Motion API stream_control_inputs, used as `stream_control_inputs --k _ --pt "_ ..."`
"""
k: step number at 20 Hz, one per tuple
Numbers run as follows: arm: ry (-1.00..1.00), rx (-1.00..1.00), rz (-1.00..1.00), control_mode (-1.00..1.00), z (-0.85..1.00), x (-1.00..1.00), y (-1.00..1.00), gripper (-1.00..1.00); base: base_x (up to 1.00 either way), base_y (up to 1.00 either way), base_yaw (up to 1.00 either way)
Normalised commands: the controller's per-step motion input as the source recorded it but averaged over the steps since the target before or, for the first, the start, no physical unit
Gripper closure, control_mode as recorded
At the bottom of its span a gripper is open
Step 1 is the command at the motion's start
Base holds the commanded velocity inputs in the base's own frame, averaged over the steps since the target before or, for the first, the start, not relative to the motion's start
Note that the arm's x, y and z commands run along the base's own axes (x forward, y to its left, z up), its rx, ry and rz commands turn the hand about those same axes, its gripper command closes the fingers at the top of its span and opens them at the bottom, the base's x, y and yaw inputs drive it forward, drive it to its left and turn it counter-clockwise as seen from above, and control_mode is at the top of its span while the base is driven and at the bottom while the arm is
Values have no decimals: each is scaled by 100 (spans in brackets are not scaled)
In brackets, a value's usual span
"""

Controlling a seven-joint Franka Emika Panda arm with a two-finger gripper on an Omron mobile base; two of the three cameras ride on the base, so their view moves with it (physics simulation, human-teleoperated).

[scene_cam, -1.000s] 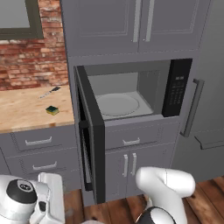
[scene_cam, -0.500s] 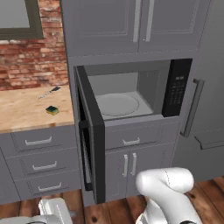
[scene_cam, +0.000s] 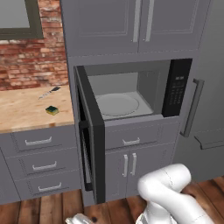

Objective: Place the sponge inside the microwave to prepare for sanitizing.

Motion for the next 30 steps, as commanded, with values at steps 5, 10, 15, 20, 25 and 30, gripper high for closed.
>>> stream_control_inputs --k 5,10,15,20,25,30 --pt "19 10 52 -100 1 -4 -83 -100 0 0 0" --pt "33 2 51 -100 7 -2 -76 -100 0 0 0" --pt "38 5 38 -100 34 26 -83 -100 0 0 0" --pt "29 9 27 -100 42 31 -89 -100 0 0 0" --pt "21 7 21 -100 34 28 -80 -100 0 0 0" --pt "13 6 19 -100 28 20 -65 -100 0 0 0"
